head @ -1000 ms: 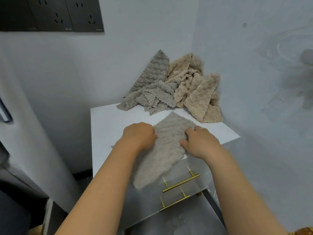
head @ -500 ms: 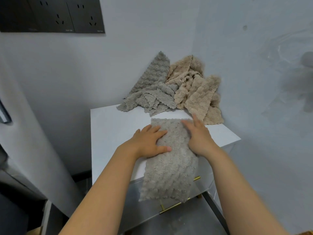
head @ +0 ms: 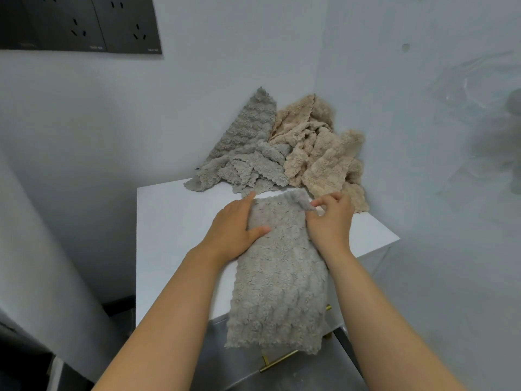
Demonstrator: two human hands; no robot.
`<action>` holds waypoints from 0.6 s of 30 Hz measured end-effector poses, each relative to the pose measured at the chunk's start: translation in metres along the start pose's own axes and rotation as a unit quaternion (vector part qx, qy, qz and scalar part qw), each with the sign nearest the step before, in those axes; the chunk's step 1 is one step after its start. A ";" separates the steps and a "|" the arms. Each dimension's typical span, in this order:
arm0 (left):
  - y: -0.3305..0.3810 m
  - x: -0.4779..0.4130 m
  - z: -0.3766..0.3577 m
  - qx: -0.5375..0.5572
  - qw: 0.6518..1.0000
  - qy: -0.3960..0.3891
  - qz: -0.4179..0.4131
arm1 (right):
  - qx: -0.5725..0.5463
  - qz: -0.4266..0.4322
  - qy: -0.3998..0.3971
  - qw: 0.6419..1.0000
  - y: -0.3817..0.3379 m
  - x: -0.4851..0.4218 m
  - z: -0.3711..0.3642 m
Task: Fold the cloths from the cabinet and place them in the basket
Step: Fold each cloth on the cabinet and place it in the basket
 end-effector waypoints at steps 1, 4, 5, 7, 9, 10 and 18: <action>-0.006 -0.001 0.002 0.035 0.999 0.008 0.022 | -0.048 0.005 -0.003 0.999 -0.003 0.000 -0.001; -0.016 -0.002 0.003 0.096 0.993 0.013 0.068 | -0.171 -0.048 -0.088 0.980 -0.004 -0.002 -0.016; -0.018 -0.002 0.003 0.108 0.991 0.012 0.081 | -0.191 -0.068 -0.109 0.973 -0.002 -0.002 -0.018; -0.018 -0.001 0.005 0.144 0.984 0.012 0.106 | -0.236 -0.096 -0.132 0.958 0.001 -0.002 -0.019; -0.019 0.002 0.006 0.222 0.966 0.017 0.132 | -0.296 -0.125 -0.163 0.933 0.003 -0.001 -0.023; -0.020 0.003 0.007 0.262 0.954 0.024 0.145 | -0.315 -0.132 -0.178 0.923 0.006 -0.001 -0.026; -0.028 -0.001 0.024 0.330 0.921 0.091 0.184 | -0.289 -0.133 -0.186 0.930 0.015 -0.009 -0.039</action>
Point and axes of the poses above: each hand's wrist, its own x-axis away from the middle knuckle, its own z-axis out of the back of the hand, y = z × x, the point moved 7 cm from there along -x, towards the middle knuckle, and after that the axes turned 2 degrees about y, right-handed, at the moved point
